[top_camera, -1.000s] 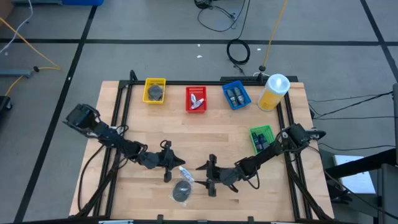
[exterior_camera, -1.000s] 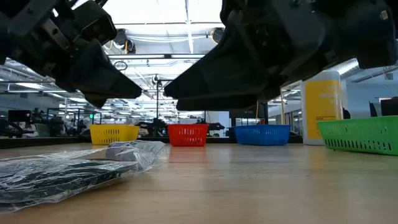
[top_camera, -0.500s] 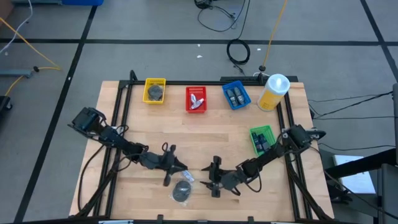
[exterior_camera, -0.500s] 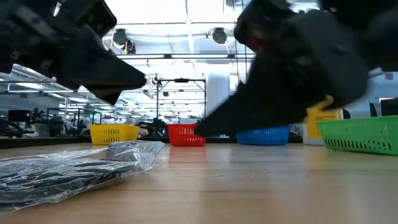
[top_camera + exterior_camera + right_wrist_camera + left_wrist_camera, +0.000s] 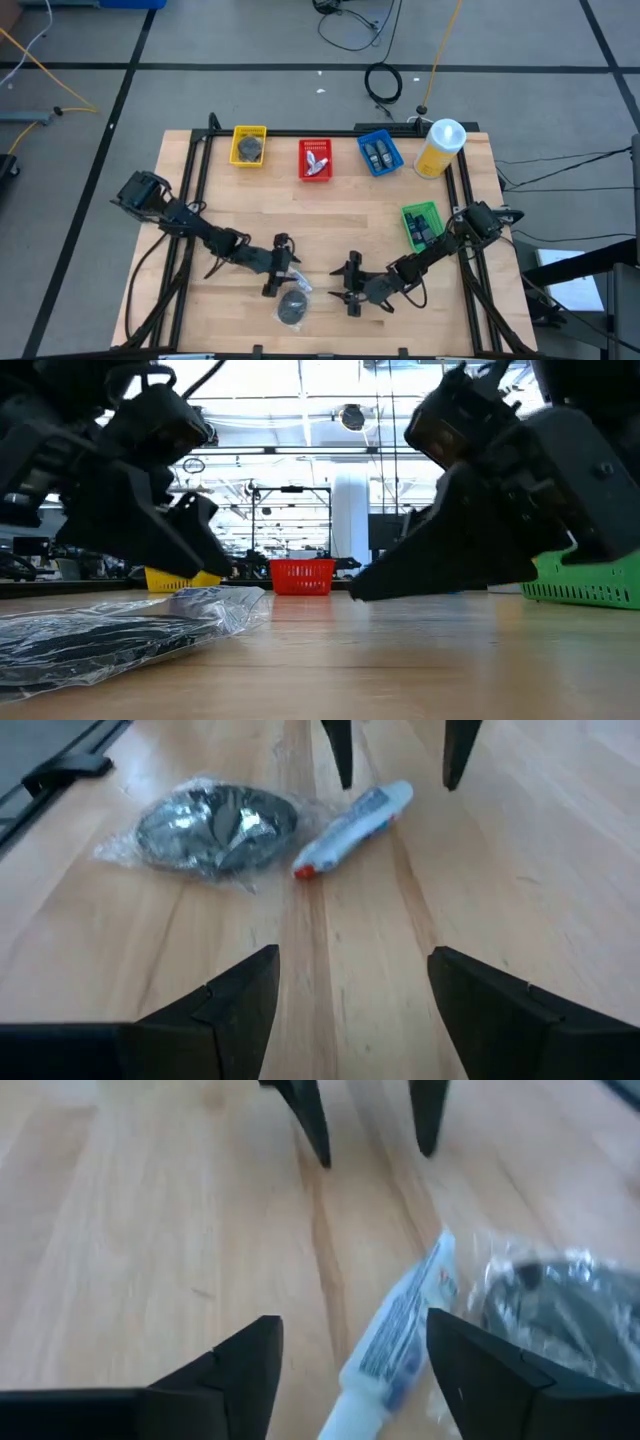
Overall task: Pick & Place Travel size toiletries
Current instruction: Put the white toothpaste into the red bin
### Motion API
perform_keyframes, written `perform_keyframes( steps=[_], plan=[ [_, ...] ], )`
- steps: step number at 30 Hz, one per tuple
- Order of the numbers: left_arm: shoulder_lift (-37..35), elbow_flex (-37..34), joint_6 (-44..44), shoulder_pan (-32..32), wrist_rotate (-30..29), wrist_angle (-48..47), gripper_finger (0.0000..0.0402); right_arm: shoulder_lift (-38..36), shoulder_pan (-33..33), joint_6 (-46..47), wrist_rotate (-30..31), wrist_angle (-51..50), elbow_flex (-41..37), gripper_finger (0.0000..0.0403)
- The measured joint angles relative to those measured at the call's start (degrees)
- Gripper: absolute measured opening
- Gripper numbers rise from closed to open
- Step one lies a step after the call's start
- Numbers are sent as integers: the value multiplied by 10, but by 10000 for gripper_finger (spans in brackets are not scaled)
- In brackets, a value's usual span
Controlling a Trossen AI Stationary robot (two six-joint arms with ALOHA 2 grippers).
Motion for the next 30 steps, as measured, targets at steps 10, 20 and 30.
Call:
perform_keyframes(
  steps=[10,20,30],
  plan=[
    [5,0,47,30,83,-40,222,0,-2,6,1,0,-21,247],
    [32,0,64,32,109,-23,96,0,-5,7,2,2,-31,247],
    [7,0,5,32,45,53,50,0,-5,17,3,4,-31,247]
  ],
)
